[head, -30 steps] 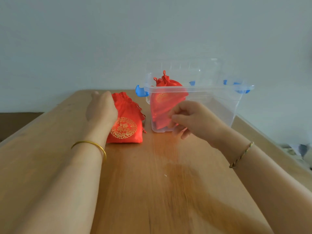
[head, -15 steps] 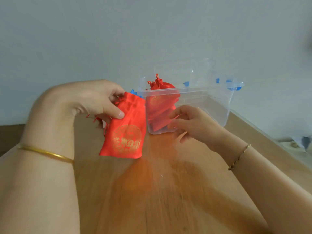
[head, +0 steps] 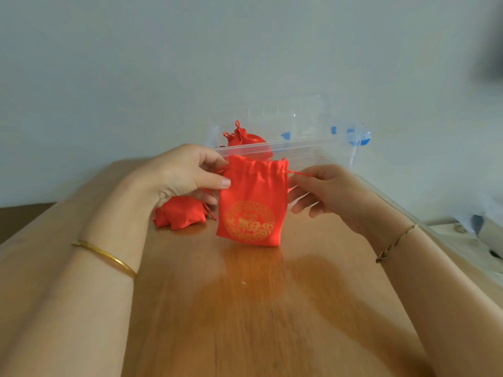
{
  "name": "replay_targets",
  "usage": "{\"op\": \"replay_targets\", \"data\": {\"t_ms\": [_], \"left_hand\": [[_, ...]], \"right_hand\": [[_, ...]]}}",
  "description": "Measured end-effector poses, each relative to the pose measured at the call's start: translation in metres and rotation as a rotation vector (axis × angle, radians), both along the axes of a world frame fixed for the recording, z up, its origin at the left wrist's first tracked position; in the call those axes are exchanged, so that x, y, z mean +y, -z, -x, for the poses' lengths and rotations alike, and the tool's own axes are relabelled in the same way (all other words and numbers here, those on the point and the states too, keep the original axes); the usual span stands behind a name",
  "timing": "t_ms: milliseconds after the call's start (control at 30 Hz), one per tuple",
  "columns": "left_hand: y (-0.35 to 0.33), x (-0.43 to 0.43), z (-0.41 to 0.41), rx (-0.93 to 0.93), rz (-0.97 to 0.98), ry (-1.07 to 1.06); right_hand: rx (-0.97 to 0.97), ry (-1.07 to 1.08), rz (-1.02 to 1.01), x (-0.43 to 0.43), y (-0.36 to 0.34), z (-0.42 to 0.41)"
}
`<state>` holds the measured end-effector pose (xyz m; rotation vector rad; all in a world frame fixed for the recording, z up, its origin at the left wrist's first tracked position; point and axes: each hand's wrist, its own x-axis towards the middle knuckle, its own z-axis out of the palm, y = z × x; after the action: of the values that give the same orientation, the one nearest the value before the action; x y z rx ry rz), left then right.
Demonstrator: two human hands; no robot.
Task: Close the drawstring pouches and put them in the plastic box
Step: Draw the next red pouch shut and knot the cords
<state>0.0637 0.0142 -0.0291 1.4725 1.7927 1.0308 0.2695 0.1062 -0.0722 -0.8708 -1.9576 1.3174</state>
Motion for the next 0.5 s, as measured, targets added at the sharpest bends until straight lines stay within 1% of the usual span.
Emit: {"op": "replay_targets", "data": {"t_ms": [100,267,433,500], "left_hand": [[0.001,0.0007,0.0073,0.009,-0.006,-0.051],[0.004,0.0034,0.0102,0.011,-0.001,-0.056],[0.005,0.0027,0.0114,0.023,-0.001,-0.054],[0.0048,0.0024,0.0113,0.035,-0.002,-0.057]], "right_hand": [[-0.071,-0.015,-0.033,0.0015,0.0007,-0.0025],[0.048,-0.063,0.023,-0.0007,-0.0013,-0.0032],[0.061,0.033,-0.013,0.0003,0.0003,-0.0005],[0.098,0.051,-0.005,0.0005,0.0003,-0.0001]]}}
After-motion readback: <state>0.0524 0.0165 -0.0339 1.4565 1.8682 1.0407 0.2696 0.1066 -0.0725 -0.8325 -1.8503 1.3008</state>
